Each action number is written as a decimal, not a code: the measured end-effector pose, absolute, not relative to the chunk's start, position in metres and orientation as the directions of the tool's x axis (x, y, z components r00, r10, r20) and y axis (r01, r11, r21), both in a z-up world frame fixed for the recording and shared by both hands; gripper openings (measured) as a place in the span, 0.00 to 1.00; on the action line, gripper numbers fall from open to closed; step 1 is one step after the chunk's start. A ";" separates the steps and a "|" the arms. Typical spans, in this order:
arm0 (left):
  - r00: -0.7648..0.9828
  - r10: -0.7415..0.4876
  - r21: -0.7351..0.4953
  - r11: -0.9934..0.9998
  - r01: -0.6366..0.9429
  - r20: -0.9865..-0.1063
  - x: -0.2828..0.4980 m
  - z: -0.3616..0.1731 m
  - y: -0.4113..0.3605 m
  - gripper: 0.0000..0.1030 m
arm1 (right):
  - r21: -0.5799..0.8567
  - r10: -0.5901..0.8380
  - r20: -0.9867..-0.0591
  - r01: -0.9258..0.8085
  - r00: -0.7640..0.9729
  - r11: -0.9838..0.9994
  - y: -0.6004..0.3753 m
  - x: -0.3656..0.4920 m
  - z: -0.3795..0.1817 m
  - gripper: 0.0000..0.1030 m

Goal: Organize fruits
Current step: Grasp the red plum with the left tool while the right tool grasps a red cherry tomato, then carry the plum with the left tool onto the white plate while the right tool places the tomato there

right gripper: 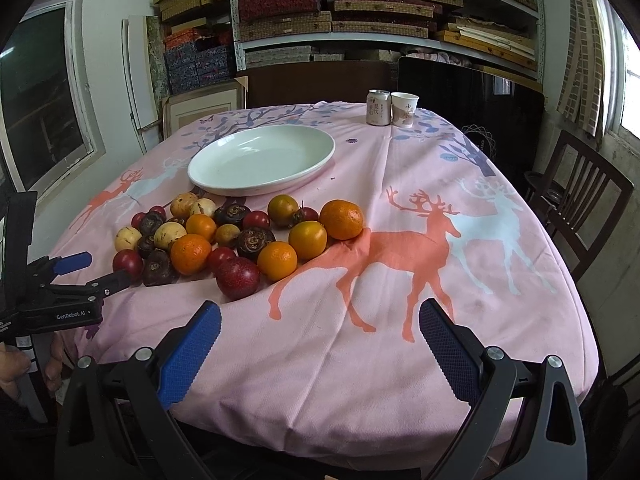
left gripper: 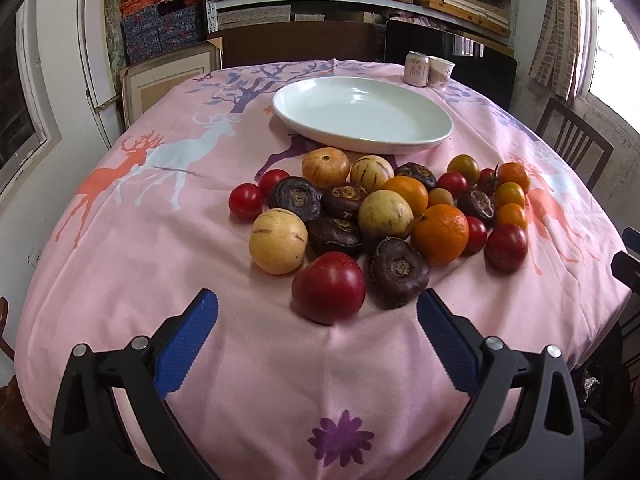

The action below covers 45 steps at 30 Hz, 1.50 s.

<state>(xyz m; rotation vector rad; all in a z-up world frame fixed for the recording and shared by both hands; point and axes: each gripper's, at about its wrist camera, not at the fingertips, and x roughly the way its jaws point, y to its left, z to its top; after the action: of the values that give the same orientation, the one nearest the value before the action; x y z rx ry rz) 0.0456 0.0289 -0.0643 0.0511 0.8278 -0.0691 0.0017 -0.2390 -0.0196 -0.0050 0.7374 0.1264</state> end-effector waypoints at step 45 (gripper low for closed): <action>0.674 -0.156 -0.063 0.985 0.161 -0.722 0.043 -0.074 0.039 0.39 | 0.119 0.310 -0.758 -0.345 0.574 0.931 -0.168 0.073 -0.063 0.41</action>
<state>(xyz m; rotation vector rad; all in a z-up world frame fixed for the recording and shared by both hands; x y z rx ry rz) 0.0427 0.0388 -0.0735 0.0059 0.8117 -0.1784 0.0725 -0.1679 -0.0628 -0.0436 0.8798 0.3836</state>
